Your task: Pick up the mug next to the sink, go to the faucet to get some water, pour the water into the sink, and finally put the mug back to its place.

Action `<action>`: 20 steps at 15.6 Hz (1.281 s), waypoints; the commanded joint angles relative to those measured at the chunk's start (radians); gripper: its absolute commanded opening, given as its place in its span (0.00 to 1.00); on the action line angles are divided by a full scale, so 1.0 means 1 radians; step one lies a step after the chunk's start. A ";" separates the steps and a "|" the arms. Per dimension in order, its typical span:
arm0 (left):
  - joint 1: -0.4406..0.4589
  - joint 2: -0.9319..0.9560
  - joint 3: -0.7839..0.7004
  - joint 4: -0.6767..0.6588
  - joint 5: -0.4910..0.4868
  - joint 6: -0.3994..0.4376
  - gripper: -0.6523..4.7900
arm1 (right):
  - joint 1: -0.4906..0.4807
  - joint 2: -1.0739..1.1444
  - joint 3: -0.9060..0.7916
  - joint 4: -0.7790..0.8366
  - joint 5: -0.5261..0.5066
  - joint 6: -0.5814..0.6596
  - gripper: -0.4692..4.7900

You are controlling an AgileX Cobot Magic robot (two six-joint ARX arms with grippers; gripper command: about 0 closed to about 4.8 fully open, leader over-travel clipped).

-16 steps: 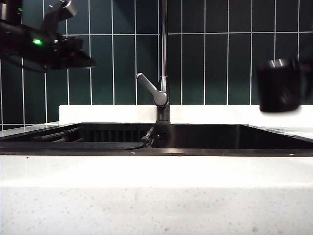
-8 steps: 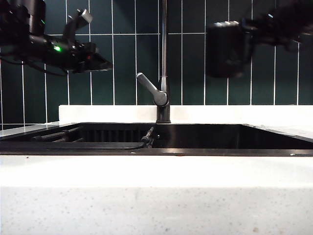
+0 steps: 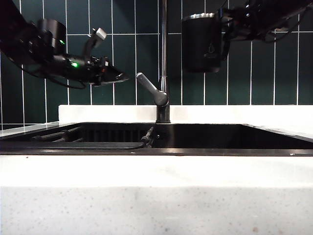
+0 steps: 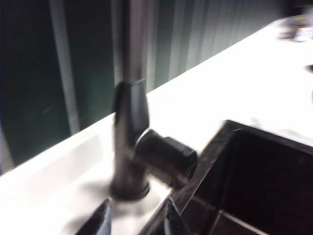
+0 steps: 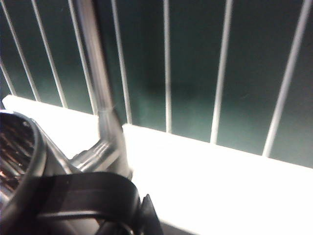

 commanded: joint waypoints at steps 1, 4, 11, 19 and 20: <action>-0.002 0.080 0.109 0.008 0.070 -0.014 0.40 | 0.031 0.019 0.016 0.023 -0.006 0.008 0.09; -0.017 0.158 0.223 0.010 0.123 -0.037 0.46 | 0.058 0.054 0.074 0.013 -0.011 0.014 0.09; -0.079 0.160 0.235 0.057 0.147 -0.068 0.46 | 0.076 0.066 0.164 -0.081 -0.035 0.015 0.09; -0.074 0.160 0.235 0.029 0.208 -0.116 0.46 | 0.105 0.066 0.164 -0.082 -0.185 0.014 0.09; -0.074 0.160 0.235 0.014 0.216 -0.116 0.46 | 0.105 0.066 0.164 -0.081 -0.179 0.014 0.09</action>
